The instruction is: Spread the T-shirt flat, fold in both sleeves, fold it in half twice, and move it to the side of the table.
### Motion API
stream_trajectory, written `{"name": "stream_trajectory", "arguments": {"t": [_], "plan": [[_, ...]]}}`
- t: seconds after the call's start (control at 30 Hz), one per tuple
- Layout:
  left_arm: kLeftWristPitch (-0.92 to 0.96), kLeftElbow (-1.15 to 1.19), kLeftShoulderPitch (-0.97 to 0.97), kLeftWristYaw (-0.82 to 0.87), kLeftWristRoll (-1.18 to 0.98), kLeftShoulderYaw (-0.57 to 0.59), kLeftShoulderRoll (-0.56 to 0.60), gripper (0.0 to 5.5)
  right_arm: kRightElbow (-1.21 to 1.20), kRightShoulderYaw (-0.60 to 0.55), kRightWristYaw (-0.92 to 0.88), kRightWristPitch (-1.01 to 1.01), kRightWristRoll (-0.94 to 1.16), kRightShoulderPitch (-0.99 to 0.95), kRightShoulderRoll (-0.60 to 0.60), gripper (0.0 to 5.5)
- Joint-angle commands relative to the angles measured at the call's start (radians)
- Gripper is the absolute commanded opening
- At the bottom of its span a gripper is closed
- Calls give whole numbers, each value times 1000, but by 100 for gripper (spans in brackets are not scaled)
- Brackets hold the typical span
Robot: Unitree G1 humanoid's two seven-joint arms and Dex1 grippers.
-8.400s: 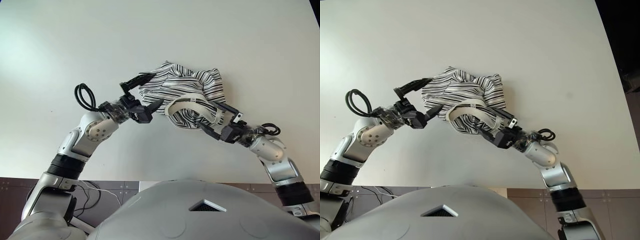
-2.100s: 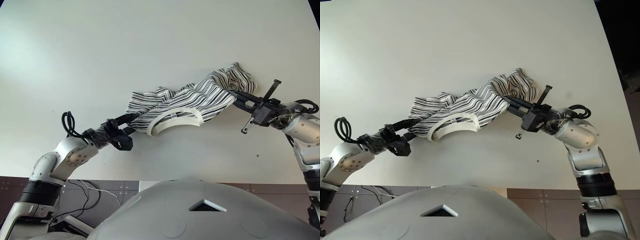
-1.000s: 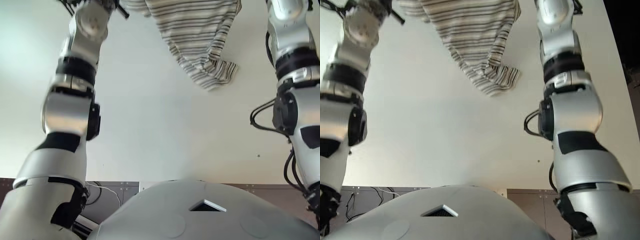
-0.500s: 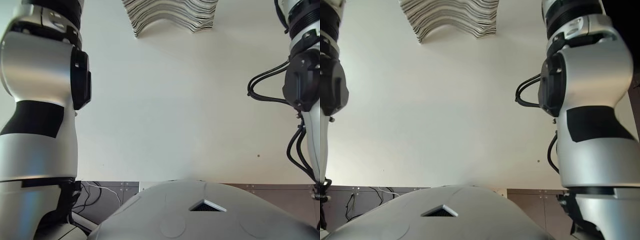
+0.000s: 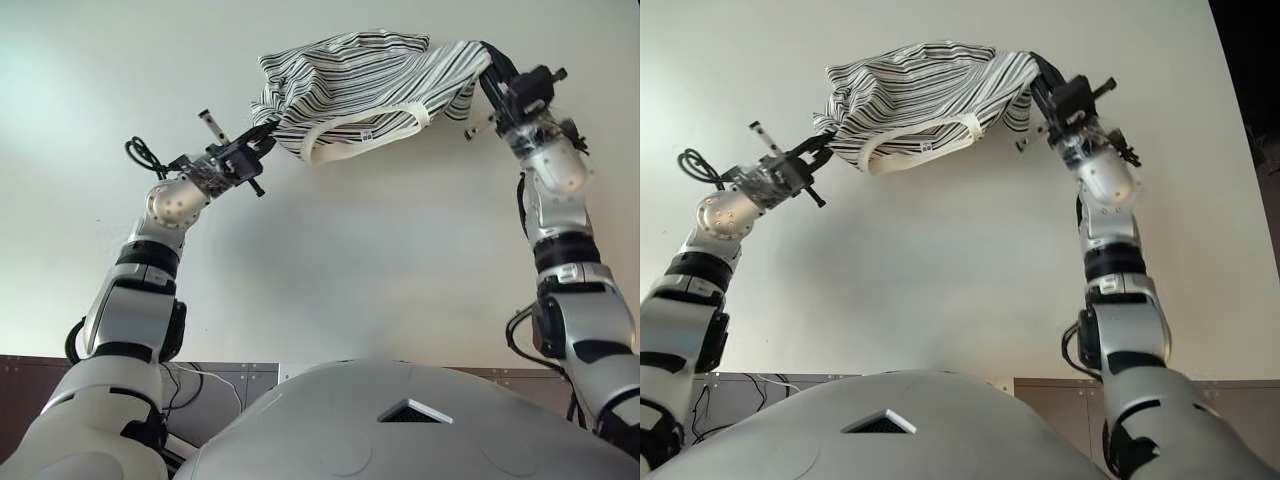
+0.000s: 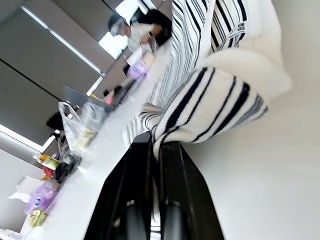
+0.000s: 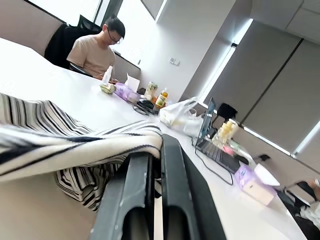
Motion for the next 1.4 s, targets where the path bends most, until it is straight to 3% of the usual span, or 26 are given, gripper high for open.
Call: {"name": "stream_trajectory", "arguments": {"t": [0.03,0.23,0.4,0.47,0.63,0.9,1.0,1.1,1.23,1.4], "plan": [[38,-440,264,-165,-347,-9,146,12,-440,3,152,26,152,260,-153,10],[156,-506,509,-325,-202,-74,258,12,-479,106,334,13,-24,487,-340,10],[182,-493,586,-265,129,-69,282,12,-492,205,403,46,-158,527,-391,10],[215,-531,628,-238,189,-47,310,36,-518,187,390,68,-178,527,-408,10],[263,-599,723,-143,286,46,380,120,-630,73,367,139,-138,626,-490,107],[335,-708,875,-79,217,220,434,229,-743,-155,348,191,-44,771,-568,253],[322,-774,832,-78,61,280,413,278,-724,-202,323,219,-40,716,-558,312],[375,-835,695,-14,10,317,326,317,-728,-107,274,260,-111,580,-477,360],[536,-877,509,49,116,254,186,317,-651,12,198,286,-259,447,-378,360],[633,-901,443,49,263,184,136,317,-559,83,138,266,-392,406,-357,360]]}}
